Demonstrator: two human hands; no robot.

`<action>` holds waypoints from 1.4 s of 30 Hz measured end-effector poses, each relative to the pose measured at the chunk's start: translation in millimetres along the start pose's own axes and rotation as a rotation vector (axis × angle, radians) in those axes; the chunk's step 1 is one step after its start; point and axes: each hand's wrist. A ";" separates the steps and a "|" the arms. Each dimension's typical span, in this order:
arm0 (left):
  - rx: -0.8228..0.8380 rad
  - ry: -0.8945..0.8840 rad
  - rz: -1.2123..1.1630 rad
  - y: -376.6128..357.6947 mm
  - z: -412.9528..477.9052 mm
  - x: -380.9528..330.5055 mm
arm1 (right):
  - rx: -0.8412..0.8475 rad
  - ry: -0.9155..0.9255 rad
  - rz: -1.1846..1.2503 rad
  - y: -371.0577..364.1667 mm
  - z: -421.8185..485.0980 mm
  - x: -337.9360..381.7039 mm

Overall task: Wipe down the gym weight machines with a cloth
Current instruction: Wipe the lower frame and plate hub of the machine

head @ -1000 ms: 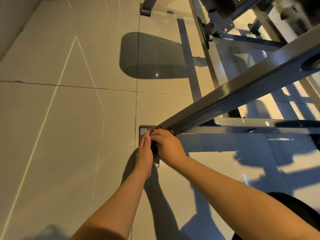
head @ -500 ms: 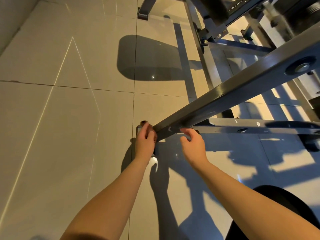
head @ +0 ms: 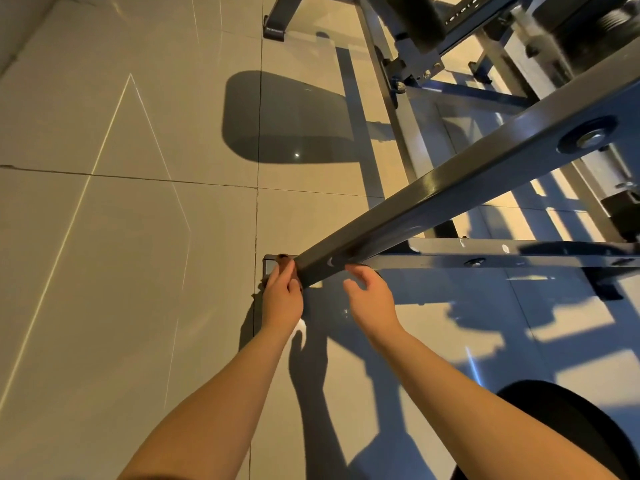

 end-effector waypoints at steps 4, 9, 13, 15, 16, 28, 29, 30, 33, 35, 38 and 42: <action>-0.010 -0.167 -0.054 -19.3 -24.8 -39.5 | -0.074 -0.028 0.051 10.2 2.4 5.5; 0.019 -0.193 -0.084 -21.9 -30.2 -83.2 | -0.116 -0.037 0.086 23.9 1.3 27.8; 0.063 -0.178 -0.200 -9.2 -44.5 -128.0 | -0.220 -0.105 0.221 53.7 -7.1 49.7; 0.113 -0.269 -0.229 -8.5 -61.2 -156.4 | -0.319 -0.134 0.346 76.3 -12.1 63.6; 0.128 -0.317 -0.233 -9.9 -68.1 -168.9 | -0.383 -0.136 0.398 88.6 -14.6 70.8; 0.099 -0.466 -0.162 -52.0 -69.2 -184.4 | -0.395 -0.046 0.348 137.8 -6.2 90.2; 0.077 -0.471 -0.159 -54.2 -70.0 -185.1 | -0.385 -0.035 0.363 139.0 -5.4 86.4; 0.055 -0.462 -0.174 -56.4 -71.4 -185.0 | -0.368 -0.034 0.383 140.1 -5.2 82.6; -0.033 -0.342 -0.279 -60.5 -80.7 -180.3 | -0.289 -0.043 0.403 143.4 -4.6 67.5; -0.110 -0.272 -0.287 -62.6 -83.8 -171.5 | -0.226 -0.060 0.393 147.1 -2.1 55.3; -0.250 -0.151 -0.261 -65.3 -80.1 -157.4 | -0.089 -0.134 0.326 152.0 2.6 42.6; -0.357 -0.044 -0.344 -74.8 -85.2 -148.1 | 0.081 -0.114 0.270 155.0 7.7 36.1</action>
Point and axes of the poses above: each hand's wrist, its own z-axis towards the middle knuckle, its own y-axis out of the back of the hand, x = y × z, and after that the axes turned 3 degrees about -z, right-handed
